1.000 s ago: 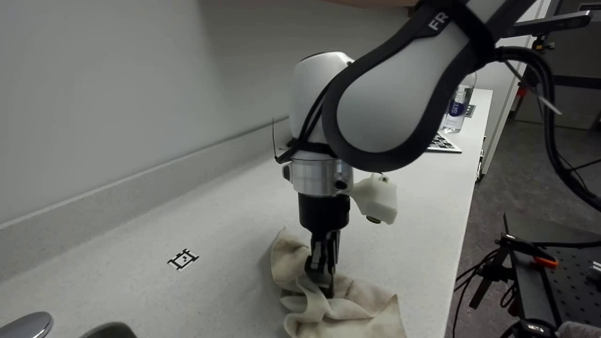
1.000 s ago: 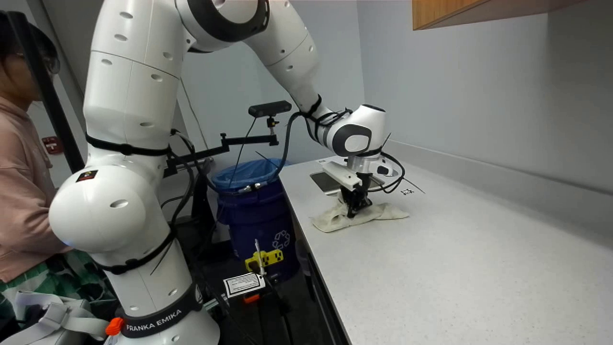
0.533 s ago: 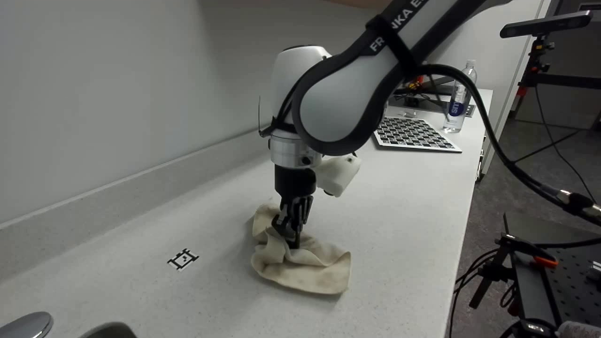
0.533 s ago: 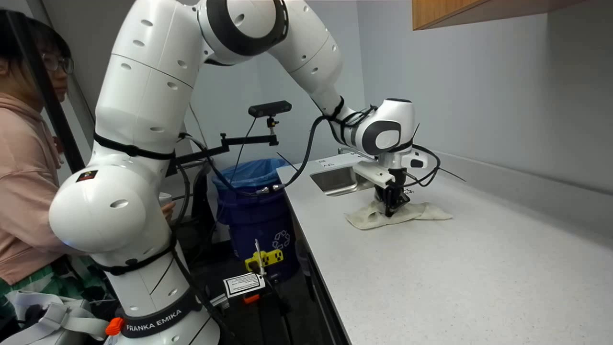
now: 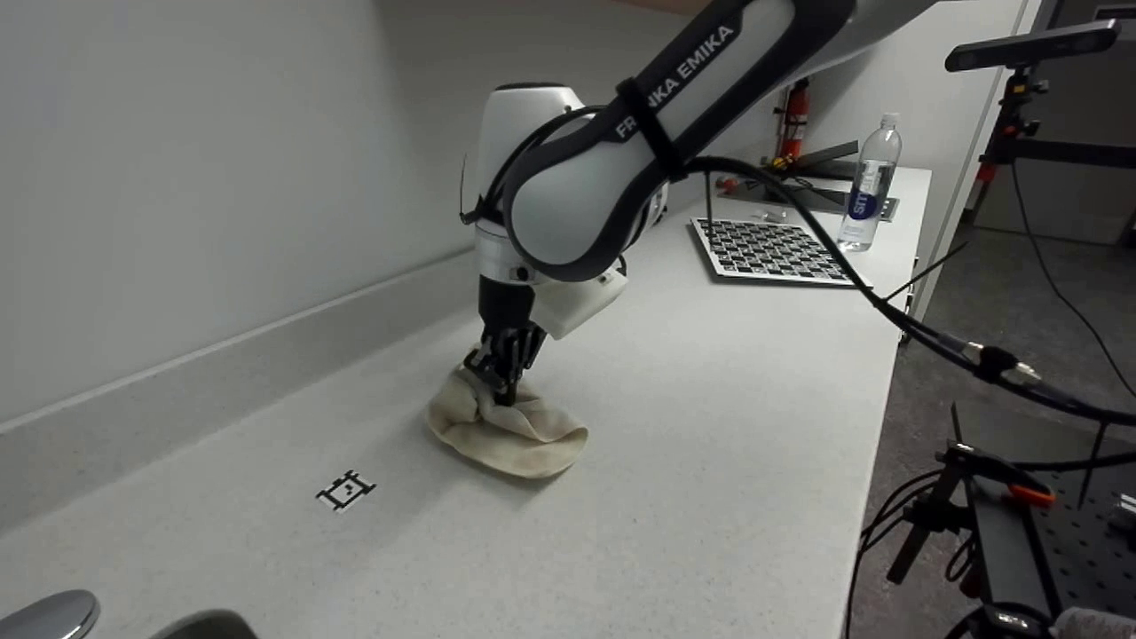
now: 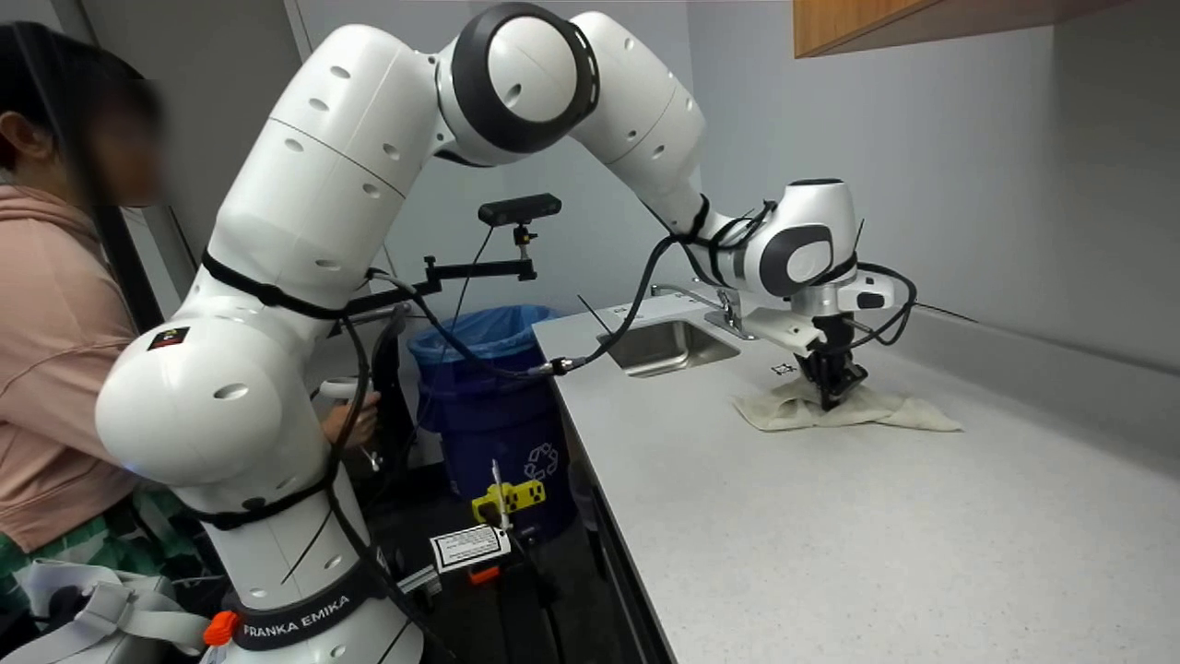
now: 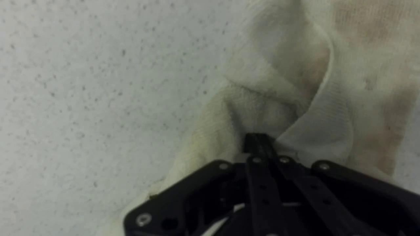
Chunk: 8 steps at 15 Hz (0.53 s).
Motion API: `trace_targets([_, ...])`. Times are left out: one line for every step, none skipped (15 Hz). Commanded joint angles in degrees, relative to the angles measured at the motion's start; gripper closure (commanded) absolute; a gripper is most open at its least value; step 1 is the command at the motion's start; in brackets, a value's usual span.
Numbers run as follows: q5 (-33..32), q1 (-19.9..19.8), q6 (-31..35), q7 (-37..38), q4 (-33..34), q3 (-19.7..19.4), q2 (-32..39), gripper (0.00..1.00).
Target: Use the towel to wipe the countertop
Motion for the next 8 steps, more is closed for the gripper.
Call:
trace_targets([-2.65,1.54,0.14,5.07,10.45,-2.86,7.2,1.0])
trace_targets([-2.85,1.84,-0.23,6.11,12.54,-3.33,8.53,1.0])
trace_targets([-3.0,1.95,-0.54,6.98,14.32,-3.66,9.79,1.0])
trace_targets([-3.0,2.02,-0.92,7.69,15.7,-3.78,10.76,1.0])
trace_targets([-2.71,2.0,-1.21,8.02,16.57,-3.65,11.39,1.0])
trace_targets([-2.16,1.85,-1.58,8.07,16.79,-3.12,11.54,1.0])
trace_targets([-1.81,1.78,-1.73,7.88,16.33,-2.53,11.27,1.0])
trace_targets([-1.41,1.62,-1.84,7.32,15.16,-1.77,10.59,1.0])
